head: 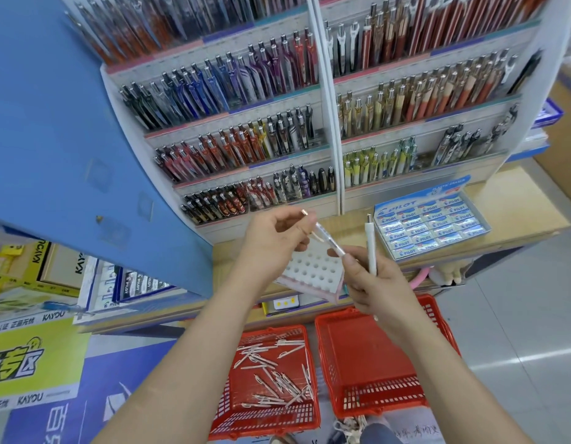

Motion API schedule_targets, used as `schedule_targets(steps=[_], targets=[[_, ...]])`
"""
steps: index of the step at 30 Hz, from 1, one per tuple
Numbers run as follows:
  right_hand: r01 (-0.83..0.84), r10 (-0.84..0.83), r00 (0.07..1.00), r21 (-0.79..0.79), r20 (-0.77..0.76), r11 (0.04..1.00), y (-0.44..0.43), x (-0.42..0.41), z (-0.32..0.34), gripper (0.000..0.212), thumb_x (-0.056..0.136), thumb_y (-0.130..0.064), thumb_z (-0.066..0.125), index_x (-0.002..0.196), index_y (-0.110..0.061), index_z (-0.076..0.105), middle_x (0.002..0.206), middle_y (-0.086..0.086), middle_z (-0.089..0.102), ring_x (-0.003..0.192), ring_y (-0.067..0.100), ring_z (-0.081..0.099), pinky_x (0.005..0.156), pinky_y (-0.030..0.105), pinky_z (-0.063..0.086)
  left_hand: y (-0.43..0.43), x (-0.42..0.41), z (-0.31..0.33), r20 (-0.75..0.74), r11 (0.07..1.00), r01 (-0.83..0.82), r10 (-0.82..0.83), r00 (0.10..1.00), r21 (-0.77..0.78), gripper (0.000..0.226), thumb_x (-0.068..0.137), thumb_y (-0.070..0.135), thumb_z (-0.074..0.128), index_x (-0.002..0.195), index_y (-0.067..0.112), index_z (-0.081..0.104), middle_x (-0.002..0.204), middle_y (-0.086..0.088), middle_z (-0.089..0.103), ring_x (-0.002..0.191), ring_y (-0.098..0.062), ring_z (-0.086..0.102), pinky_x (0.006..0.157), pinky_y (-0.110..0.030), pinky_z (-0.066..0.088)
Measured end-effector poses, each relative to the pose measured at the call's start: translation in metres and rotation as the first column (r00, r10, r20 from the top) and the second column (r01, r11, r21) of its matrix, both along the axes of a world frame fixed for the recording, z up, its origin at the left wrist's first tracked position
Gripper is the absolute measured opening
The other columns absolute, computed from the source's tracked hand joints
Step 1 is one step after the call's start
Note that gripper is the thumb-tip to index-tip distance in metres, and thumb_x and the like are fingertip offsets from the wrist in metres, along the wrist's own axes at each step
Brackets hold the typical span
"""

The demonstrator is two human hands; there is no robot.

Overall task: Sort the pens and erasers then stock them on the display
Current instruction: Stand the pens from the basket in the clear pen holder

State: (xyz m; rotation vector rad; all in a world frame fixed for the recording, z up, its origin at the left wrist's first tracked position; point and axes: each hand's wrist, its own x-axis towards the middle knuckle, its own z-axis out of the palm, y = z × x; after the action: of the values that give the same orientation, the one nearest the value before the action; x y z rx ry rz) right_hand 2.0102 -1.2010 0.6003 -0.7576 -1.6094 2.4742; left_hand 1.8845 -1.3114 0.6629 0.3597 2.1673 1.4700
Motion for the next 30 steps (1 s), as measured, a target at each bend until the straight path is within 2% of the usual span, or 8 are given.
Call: schedule_targets(steps=[2, 5, 9, 11, 15, 19, 23, 30], targets=[[-0.063, 0.063, 0.998, 0.010, -0.017, 0.998, 0.000, 0.000, 0.001, 0.020, 0.096, -0.022, 0.052, 0.105, -0.016, 0.068, 0.057, 0.000, 0.024, 0.045, 0.010, 0.019, 0.039, 0.016, 0.018, -0.005, 0.001, 0.003, 0.062, 0.999, -0.017, 0.014, 0.998, 0.033, 0.012, 0.084, 0.014, 0.068, 0.092, 0.004, 0.070, 0.072, -0.003, 0.065, 0.064, -0.011, 0.060, 0.062, -0.021, 0.053], [-0.102, 0.102, 0.995, 0.053, 0.009, 0.993, -0.002, -0.001, 0.000, 0.021, 0.096, -0.026, 0.053, 0.109, -0.018, 0.066, 0.058, -0.003, 0.030, 0.043, 0.007, 0.023, 0.038, 0.016, 0.022, -0.014, 0.000, 0.011, 0.072, 0.996, -0.069, 0.066, 0.995, 0.048, 0.009, 0.081, 0.005, 0.070, 0.090, 0.004, 0.070, 0.071, -0.010, 0.068, 0.064, -0.017, 0.063, 0.061, -0.024, 0.054], [0.010, -0.020, 0.995, 0.099, 0.094, 0.995, 0.000, 0.000, -0.002, 0.028, 0.097, -0.036, 0.047, 0.104, -0.010, 0.053, 0.067, 0.004, 0.038, 0.044, 0.009, 0.028, 0.037, 0.016, 0.024, -0.034, -0.015, 0.021, -0.111, 0.969, -0.244, 0.246, 0.963, 0.028, 0.010, 0.081, 0.004, 0.070, 0.085, 0.013, 0.072, 0.073, -0.009, 0.071, 0.064, -0.020, 0.065, 0.065, -0.030, 0.057], [0.074, -0.083, 0.987, 0.073, 0.137, 0.995, 0.004, 0.002, -0.004, 0.024, 0.100, -0.030, 0.043, 0.100, -0.008, 0.052, 0.068, 0.006, 0.041, 0.045, 0.011, 0.029, 0.038, 0.017, 0.023, -0.046, -0.022, 0.022, -0.238, 0.958, -0.285, 0.272, 0.932, -0.021, 0.014, 0.081, 0.008, 0.070, 0.080, 0.021, 0.073, 0.071, -0.005, 0.072, 0.065, -0.019, 0.067, 0.069, -0.035, 0.059], [0.109, -0.119, 0.983, 0.083, 0.139, 0.991, 0.008, 0.005, -0.010, 0.022, 0.099, -0.011, 0.040, 0.095, -0.009, 0.061, 0.063, 0.004, 0.042, 0.051, 0.014, 0.034, 0.044, 0.022, 0.025, -0.052, -0.021, 0.010, -0.405, 0.950, -0.255, 0.165, 0.899, -0.178, 0.019, 0.083, 0.017, 0.069, 0.074, 0.033, 0.070, 0.068, 0.011, 0.070, 0.068, -0.016, 0.069, 0.074, -0.040, 0.058], [0.131, -0.142, 0.983, 0.102, 0.114, 0.986, -0.001, 0.005, -0.015, 0.027, 0.101, -0.014, 0.043, 0.095, -0.027, 0.066, 0.058, -0.003, 0.043, 0.054, 0.016, 0.034, 0.051, 0.023, 0.028, -0.045, -0.013, -0.003, -0.500, 0.937, -0.229, 0.070, 0.863, -0.265, 0.006, 0.083, 0.019, 0.070, 0.083, 0.019, 0.076, 0.065, 0.014, 0.066, 0.068, -0.016, 0.066, 0.072, -0.040, 0.055], [0.135, -0.140, 0.982, 0.052, 0.128, 0.990, -0.009, 0.004, -0.020, 0.021, 0.100, -0.015, 0.044, 0.106, -0.019, 0.064, 0.060, -0.001, 0.045, 0.047, 0.010, 0.029, 0.039, 0.017, 0.024, -0.037, -0.013, -0.016, -0.540, 0.942, -0.181, 0.000, 0.842, -0.283, 0.008, 0.083, 0.018, 0.070, 0.083, 0.013, 0.076, 0.071, 0.005, 0.070, 0.071, -0.016, 0.065, 0.073, -0.039, 0.053], [0.147, -0.157, 0.972, 0.071, 0.174, 0.987, -0.014, 0.002, -0.029, 0.022, 0.098, -0.011, 0.046, 0.102, -0.011, 0.068, 0.061, 0.001, 0.046, 0.049, 0.012, 0.034, 0.042, 0.019, 0.025, -0.032, -0.023, -0.033, -0.597, 0.883, -0.134, -0.186, 0.780, -0.450, 0.011, 0.082, 0.023, 0.070, 0.088, 0.015, 0.076, 0.077, 0.003, 0.059, 0.078, -0.018, 0.057, 0.072, -0.032, 0.045]])
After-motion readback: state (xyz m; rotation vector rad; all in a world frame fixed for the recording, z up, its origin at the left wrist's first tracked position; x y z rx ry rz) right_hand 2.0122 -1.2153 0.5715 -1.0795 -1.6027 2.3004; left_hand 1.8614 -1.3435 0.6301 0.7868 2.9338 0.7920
